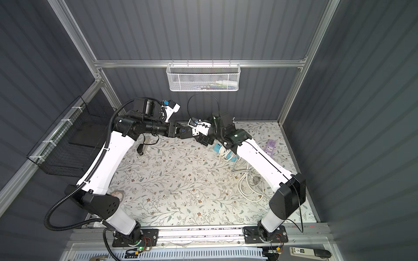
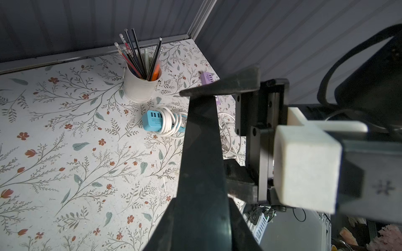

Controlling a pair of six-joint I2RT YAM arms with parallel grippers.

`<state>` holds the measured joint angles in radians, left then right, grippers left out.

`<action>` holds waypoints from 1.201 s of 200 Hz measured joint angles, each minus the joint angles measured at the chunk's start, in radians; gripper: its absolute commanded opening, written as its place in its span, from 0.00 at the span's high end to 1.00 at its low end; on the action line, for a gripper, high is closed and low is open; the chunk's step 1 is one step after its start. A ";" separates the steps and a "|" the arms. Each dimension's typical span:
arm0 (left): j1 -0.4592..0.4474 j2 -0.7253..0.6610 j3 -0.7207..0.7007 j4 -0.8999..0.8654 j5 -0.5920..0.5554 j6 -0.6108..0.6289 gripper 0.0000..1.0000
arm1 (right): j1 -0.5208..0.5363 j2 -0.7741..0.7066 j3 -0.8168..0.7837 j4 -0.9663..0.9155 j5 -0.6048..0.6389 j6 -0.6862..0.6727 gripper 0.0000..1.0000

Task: Unwrap the cord wrapped around the power strip
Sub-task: Place the power strip at the center of the board.

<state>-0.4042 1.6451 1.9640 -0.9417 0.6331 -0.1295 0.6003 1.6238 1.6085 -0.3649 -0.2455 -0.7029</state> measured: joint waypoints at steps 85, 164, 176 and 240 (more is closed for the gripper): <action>-0.001 0.001 -0.004 0.069 -0.032 -0.047 1.00 | 0.026 -0.034 -0.094 0.043 0.015 -0.018 1.00; -0.009 -0.073 -0.113 0.246 -0.124 -0.058 0.00 | -0.004 -0.100 -0.151 0.070 0.030 0.157 1.00; -0.007 -0.113 -0.143 0.305 -0.167 -0.062 0.00 | -0.009 -0.113 -0.161 0.071 0.034 0.182 1.00; -0.007 -0.296 -0.295 0.599 -0.432 -0.057 0.00 | -0.202 -0.146 -0.265 0.047 0.046 0.449 1.00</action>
<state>-0.4110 1.3495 1.6688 -0.3424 0.2012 -0.1864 0.3985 1.4776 1.3434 -0.3180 -0.1993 -0.2543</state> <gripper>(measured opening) 0.997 0.523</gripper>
